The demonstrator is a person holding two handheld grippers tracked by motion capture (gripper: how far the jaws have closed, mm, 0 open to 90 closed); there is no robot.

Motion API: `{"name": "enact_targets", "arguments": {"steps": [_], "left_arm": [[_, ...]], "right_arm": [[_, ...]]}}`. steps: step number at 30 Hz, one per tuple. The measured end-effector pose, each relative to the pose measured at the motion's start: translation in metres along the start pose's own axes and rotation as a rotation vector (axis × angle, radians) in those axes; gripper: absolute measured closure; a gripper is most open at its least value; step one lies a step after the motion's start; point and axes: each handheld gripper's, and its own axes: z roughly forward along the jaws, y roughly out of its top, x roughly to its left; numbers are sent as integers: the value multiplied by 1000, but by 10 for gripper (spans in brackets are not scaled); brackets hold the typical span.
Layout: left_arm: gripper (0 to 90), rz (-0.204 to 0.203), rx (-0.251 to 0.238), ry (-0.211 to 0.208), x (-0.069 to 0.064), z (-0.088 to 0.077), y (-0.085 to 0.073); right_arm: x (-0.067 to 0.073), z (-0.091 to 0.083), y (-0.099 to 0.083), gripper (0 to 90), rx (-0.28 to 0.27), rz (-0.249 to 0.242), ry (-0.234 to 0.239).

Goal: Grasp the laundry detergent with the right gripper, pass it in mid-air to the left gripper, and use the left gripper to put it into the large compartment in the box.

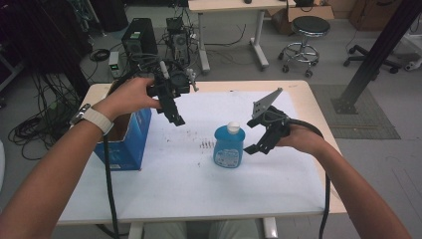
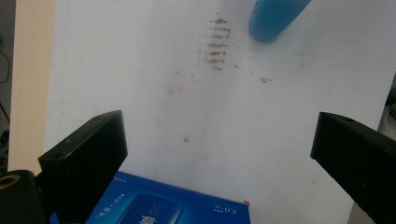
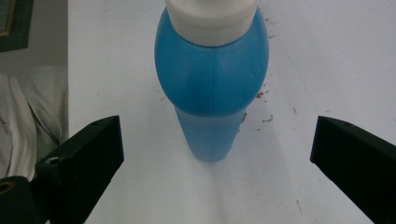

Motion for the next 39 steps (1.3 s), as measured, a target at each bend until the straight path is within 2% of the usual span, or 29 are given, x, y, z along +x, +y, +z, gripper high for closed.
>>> {"name": "enact_targets", "arguments": {"steps": [19, 27, 31, 32, 39], "left_arm": [[42, -5, 4, -9, 0, 4, 1], [42, -5, 0, -10, 1, 5, 1], [42, -1, 8, -12, 0, 5, 2], [42, -2, 7, -12, 1, 5, 2], [42, -1, 10, -12, 0, 5, 2]], "right_arm": [[0, 9, -11, 25, -47, 8, -14], [-1, 12, -16, 24, -84, 4, -3], [0, 13, -18, 22, -102, 4, -12], [0, 14, -20, 23, -116, 5, 0], [-1, 19, -24, 22, -136, 13, 5]]}}
